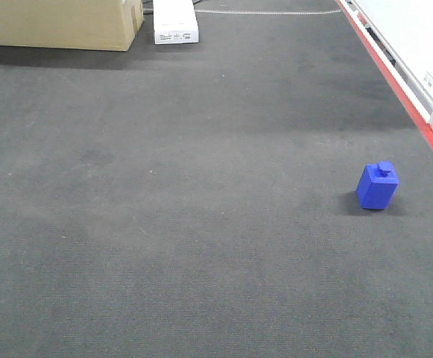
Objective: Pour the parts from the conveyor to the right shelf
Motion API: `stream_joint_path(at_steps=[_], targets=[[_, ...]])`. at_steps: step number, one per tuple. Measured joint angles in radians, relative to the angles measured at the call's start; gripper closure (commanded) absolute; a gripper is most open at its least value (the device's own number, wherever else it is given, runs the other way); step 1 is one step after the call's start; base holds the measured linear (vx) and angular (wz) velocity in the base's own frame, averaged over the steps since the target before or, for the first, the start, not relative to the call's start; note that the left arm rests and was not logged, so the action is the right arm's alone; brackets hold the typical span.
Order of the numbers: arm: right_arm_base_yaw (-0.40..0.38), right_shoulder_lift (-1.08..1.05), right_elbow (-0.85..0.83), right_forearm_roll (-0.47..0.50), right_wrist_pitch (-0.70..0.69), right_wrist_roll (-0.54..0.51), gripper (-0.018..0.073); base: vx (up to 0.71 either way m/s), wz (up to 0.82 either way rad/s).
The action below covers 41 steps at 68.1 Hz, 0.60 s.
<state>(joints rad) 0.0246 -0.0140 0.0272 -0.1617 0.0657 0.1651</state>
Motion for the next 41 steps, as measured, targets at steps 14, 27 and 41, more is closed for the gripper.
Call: stream_joint_path(at_steps=[14,27,41], targets=[[0.000,0.000,0.000,0.000,0.000,0.000,0.0569,0.00,0.00],[0.000,0.000,0.000,0.000,0.000,0.000,0.0569,0.00,0.00],[0.000,0.000,0.000,0.000,0.000,0.000,0.0569,0.00,0.00]])
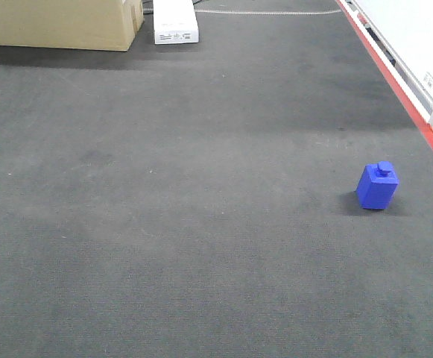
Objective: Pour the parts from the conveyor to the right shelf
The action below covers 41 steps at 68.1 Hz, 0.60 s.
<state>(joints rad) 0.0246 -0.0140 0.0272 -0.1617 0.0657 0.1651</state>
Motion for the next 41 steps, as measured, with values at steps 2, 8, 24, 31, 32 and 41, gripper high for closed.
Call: stream_joint_path(at_steps=[2,8,24,31,32,41], targets=[[0.000,0.000,0.000,0.000,0.000,0.000,0.0569,0.00,0.00],[0.000,0.000,0.000,0.000,0.000,0.000,0.0569,0.00,0.00],[0.000,0.000,0.000,0.000,-0.001,0.000,0.0569,0.00,0.00],[0.000,0.000,0.000,0.000,-0.015,0.000,0.0569,0.00,0.00],[0.000,0.000,0.000,0.000,-0.018,0.000,0.0569,0.00,0.00],[0.000,0.000,0.001,-0.006,-0.133,-0.016,0.0568,0.00,0.00]])
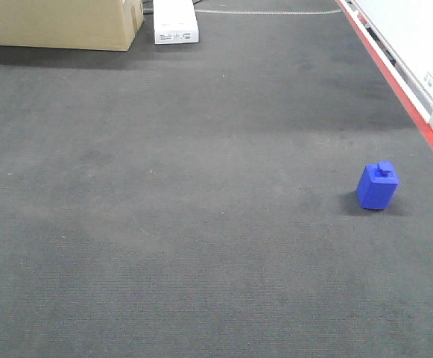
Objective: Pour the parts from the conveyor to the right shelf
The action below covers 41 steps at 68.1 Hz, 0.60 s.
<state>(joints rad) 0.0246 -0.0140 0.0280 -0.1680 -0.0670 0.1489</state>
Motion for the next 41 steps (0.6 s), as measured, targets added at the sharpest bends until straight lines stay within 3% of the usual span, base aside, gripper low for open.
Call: stream_joint_path(at_steps=[11,26,34,41], targets=[[0.000,0.000,-0.047,-0.006,-0.158,-0.026,0.0568,0.00,0.00],[0.000,0.034,-0.340,-0.009,-0.208,-0.063,0.0568,0.00,0.00],[0.000,0.144,-0.513,-0.004,-0.102,-0.063,0.0568,0.00,0.00],[0.000,0.275,-0.659,0.003,0.142,-0.061,0.0566,0.00,0.00]])
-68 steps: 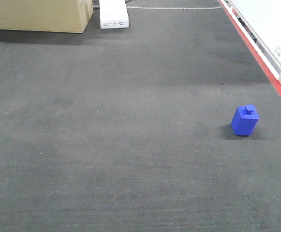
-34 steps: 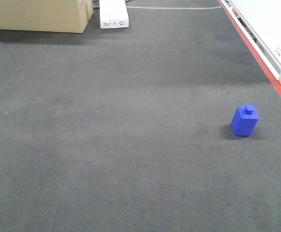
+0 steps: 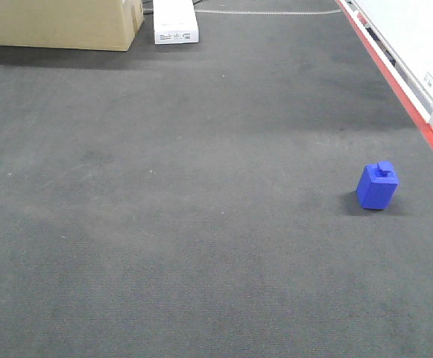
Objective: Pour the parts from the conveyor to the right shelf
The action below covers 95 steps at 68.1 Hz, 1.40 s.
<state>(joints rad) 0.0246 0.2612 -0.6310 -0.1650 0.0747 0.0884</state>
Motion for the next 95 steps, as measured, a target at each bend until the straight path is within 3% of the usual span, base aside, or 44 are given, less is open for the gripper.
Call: stream_joint_path(at_steps=[10,23,32,42,45,66,77,95], targets=[[0.000,0.204,-0.125,0.005,0.321,0.000,0.0557,0.00,0.00],[0.000,0.412,-0.144,0.014,0.446,0.000,0.0442,0.00,0.00],[0.000,0.507,-0.144,0.049,0.477,0.000,0.0215,0.00,0.00],[0.000,0.572,-0.144,0.080,0.510,0.000,-0.0119,0.00,0.00],[0.000,0.583,-0.144,0.080,0.511,0.000,-0.0170,0.00,0.00],[0.000,0.642,-0.158,0.055,0.503,-0.011,-0.0130,0.00,0.00],[0.000,0.741,-0.282,0.055,0.655,-0.011,-0.0116,0.00,0.00],[0.000,1.097,-0.661,0.055,0.980,-0.011,-0.0109,0.00,0.00]])
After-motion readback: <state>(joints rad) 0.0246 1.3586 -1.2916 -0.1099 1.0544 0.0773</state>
